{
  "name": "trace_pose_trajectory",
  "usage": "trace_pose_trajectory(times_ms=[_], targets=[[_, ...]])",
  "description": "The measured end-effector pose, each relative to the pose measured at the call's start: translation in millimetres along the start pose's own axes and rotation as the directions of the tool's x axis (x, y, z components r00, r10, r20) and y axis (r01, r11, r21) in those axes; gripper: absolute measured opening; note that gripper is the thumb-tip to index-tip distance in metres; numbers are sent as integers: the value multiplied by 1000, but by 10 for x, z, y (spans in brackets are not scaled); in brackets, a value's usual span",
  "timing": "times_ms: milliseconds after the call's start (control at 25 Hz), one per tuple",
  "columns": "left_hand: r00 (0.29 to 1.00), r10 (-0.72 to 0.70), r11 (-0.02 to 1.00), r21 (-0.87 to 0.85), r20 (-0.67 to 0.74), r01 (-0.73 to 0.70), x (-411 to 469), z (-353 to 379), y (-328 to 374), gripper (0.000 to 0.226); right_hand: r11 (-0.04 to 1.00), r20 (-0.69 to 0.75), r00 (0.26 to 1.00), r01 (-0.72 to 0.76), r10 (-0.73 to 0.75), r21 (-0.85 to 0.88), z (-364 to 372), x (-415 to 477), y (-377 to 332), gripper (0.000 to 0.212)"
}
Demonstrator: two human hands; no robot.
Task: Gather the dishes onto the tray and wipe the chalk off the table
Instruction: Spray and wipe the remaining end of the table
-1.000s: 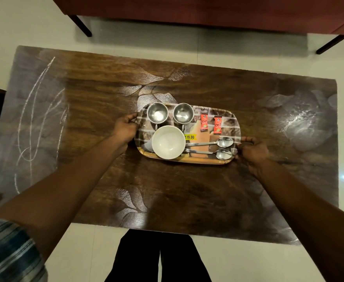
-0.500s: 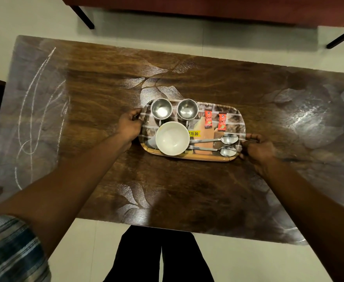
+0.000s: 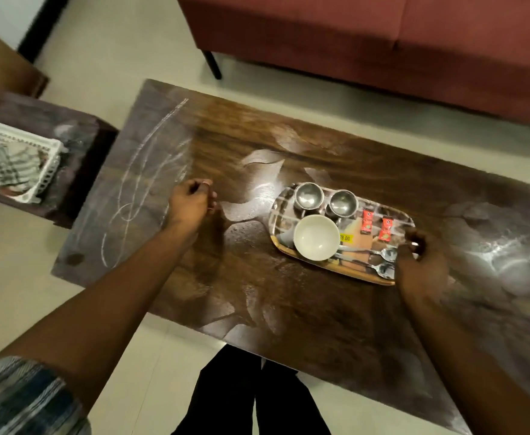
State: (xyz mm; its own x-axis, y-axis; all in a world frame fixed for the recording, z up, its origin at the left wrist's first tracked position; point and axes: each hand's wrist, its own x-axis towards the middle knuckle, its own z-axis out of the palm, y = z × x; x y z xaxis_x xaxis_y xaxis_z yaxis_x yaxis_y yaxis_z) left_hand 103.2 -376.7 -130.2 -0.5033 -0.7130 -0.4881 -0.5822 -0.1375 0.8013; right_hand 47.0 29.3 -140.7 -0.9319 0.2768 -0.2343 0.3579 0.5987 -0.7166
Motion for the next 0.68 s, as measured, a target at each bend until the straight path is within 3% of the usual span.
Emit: trace_pose_trajectory(times_ms=[160, 320, 440, 680], targets=[[998, 14, 1000, -21, -60, -15, -290, -996, 134, 22, 965, 263, 929, 248, -262, 86, 502, -680, -842, 29], [968, -35, 979, -203, -250, -17, -165, -2249, 309, 17, 857, 504, 711, 499, -491, 131, 1147, -1264, -1870, 28], [908, -50, 967, -248, -416, -60, 220, -3189, 280, 16, 784, 571, 594, 602, -567, 151, 1737, -1589, -2516, 23], [824, -106, 942, -320, -556, -95, 1249, -4461, -133, 12, 726, 635, 502, 674, -587, 139, 3149, -2327, -3372, 25]])
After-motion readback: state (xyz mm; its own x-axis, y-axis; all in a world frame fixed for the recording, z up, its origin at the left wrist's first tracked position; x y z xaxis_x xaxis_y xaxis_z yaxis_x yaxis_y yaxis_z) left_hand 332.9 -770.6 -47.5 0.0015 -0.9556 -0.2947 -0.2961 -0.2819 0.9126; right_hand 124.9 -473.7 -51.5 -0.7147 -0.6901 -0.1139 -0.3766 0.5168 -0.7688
